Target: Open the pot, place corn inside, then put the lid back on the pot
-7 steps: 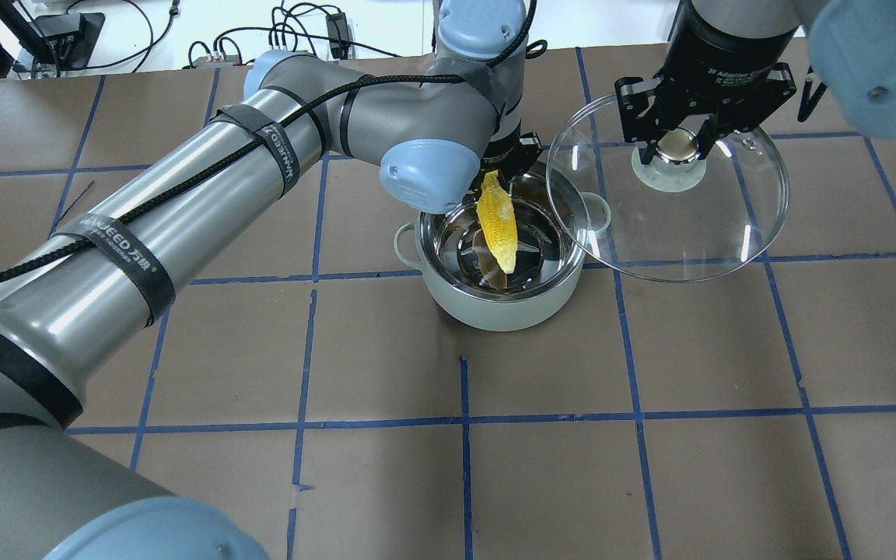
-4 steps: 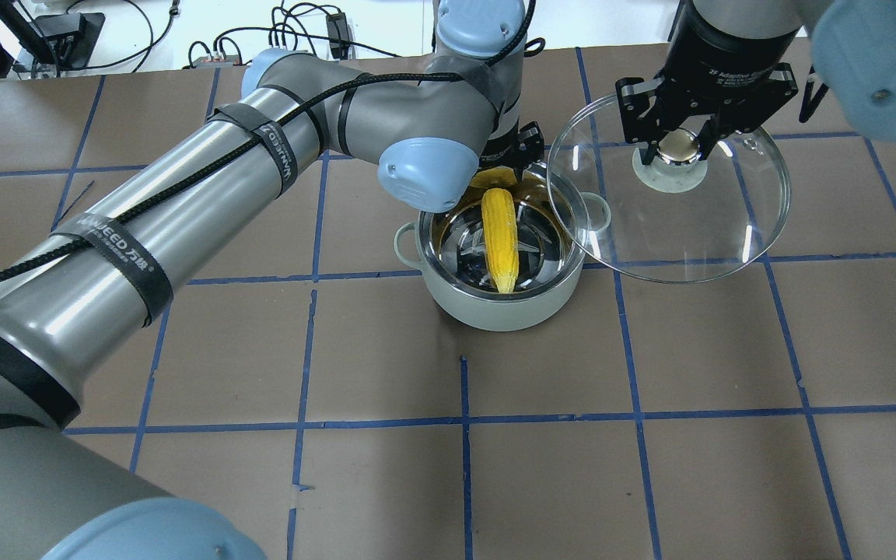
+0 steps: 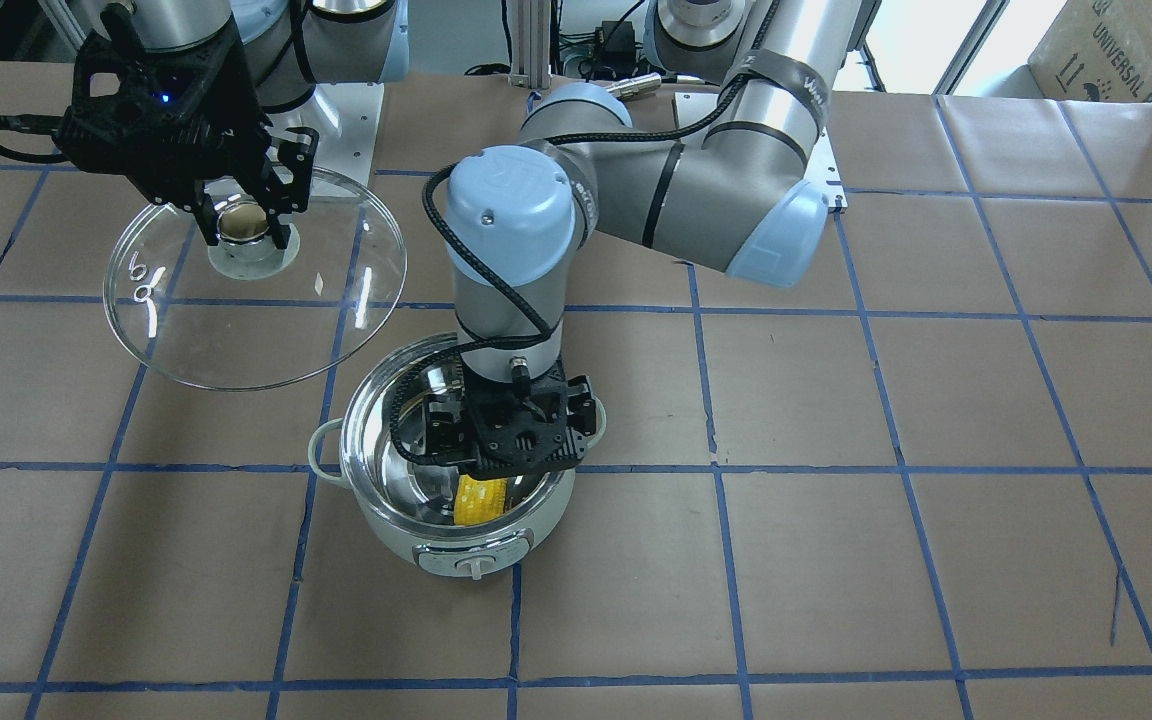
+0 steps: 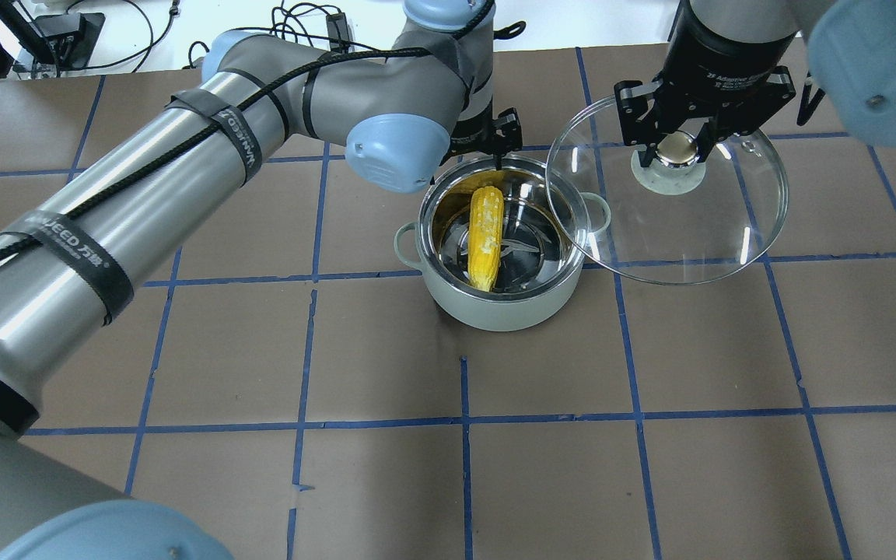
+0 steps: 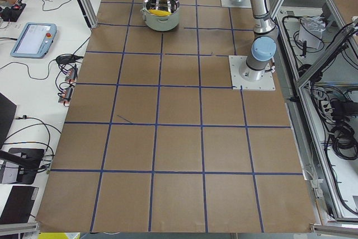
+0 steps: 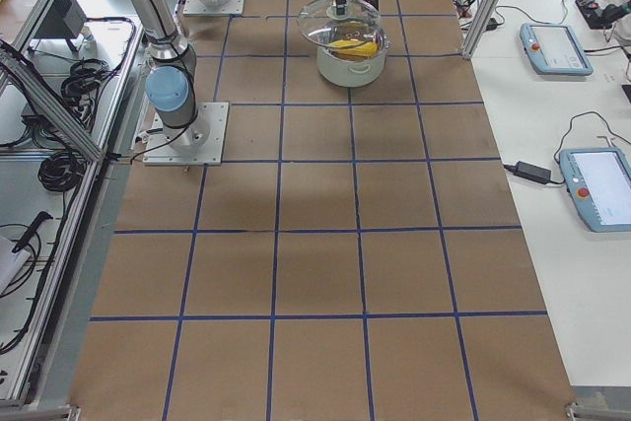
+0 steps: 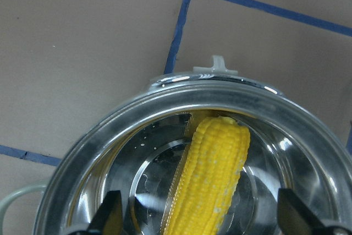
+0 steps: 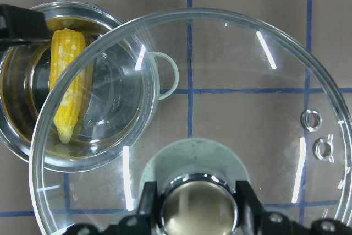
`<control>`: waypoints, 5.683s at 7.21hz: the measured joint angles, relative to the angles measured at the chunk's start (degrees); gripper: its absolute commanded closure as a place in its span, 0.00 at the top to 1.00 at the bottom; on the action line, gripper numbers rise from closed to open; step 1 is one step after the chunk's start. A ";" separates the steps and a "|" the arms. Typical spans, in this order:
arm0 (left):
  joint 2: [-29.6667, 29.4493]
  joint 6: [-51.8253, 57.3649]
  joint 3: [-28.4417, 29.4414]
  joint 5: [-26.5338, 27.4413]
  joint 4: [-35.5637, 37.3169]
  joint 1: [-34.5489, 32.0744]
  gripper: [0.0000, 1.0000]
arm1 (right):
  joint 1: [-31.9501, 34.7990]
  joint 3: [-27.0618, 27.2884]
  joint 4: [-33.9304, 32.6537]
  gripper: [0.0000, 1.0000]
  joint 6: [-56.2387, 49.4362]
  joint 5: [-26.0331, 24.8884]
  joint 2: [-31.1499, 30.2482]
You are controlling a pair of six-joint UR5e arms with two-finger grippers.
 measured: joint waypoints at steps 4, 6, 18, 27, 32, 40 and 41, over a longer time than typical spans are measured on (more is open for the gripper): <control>9.55 25.30 -0.92 -1.20 -14.71 16.58 1.00 | 0.00 0.26 0.00 0.34 0.06 0.23 0.01; 13.47 31.60 -5.74 -1.49 -16.12 21.18 1.00 | 0.28 0.44 -0.10 0.34 0.44 0.51 0.00; 22.19 33.71 -17.59 -2.95 -10.83 25.86 1.00 | 9.68 1.45 -20.88 0.34 15.03 0.88 13.58; 22.02 33.29 -15.01 -2.79 -12.09 25.10 1.00 | 11.79 1.29 -19.04 0.35 14.51 3.15 18.74; 24.93 32.63 -14.44 -2.93 -16.60 24.45 1.00 | 12.10 0.78 -18.47 0.35 14.72 3.23 19.74; 25.46 33.00 -14.19 -3.65 -17.29 24.40 1.00 | 12.13 0.65 -18.30 0.35 14.77 3.05 20.02; 26.13 33.08 -14.19 -3.63 -17.69 24.37 1.00 | 12.13 0.63 -18.30 0.40 14.77 3.07 20.09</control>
